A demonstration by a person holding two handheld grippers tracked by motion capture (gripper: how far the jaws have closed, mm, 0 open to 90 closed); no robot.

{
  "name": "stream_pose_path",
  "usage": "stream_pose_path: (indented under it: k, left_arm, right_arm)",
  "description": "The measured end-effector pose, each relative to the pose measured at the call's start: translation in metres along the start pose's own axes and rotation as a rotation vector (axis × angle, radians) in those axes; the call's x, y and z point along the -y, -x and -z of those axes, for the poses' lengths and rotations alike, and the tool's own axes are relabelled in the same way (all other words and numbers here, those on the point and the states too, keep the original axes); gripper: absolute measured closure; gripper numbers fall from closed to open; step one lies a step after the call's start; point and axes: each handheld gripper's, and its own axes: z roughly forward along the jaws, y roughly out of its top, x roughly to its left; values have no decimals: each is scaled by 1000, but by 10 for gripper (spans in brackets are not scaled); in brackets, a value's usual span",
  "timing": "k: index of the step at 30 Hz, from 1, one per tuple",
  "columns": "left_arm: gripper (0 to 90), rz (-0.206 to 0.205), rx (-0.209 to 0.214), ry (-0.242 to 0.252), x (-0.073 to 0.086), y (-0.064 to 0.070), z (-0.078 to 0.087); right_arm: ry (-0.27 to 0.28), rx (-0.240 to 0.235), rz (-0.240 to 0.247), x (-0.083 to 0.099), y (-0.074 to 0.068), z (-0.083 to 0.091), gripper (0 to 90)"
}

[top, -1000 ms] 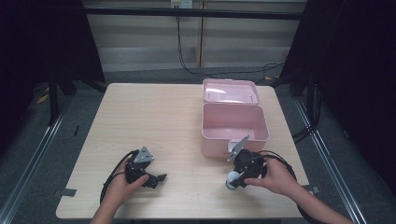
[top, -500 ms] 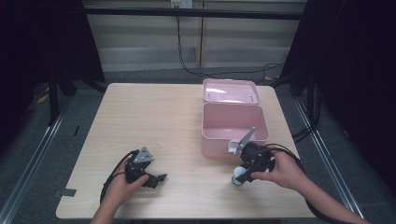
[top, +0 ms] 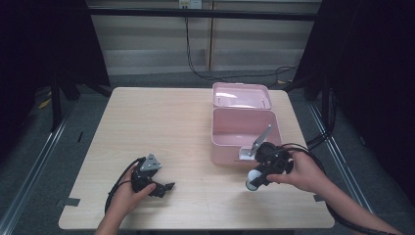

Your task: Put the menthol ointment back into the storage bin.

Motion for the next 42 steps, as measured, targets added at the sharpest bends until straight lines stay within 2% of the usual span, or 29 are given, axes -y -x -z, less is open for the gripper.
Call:
stream_pose_path:
  k: [9, 14, 24, 28, 42]
  left_arm:
    - [64, -4, -1, -2, 0, 0, 0]
    - [64, 6, -1, 6, 0, 0, 0]
    - [64, 3, -3, 6, 0, 0, 0]
    - [64, 5, -3, 7, 0, 0, 0]
    - [64, 3, -1, 4, 0, 0, 0]
  right_arm:
    - [-1, 19, -12, -6, 3, 25, 506]
    - [-4, 35, 3, -9, 5, 37, 506]
    - [19, 33, -14, -11, 10, 61, 506]
    - [-7, 47, -19, -13, 11, 69, 506]
    - [2, 64, -32, -23, 18, 90, 506]
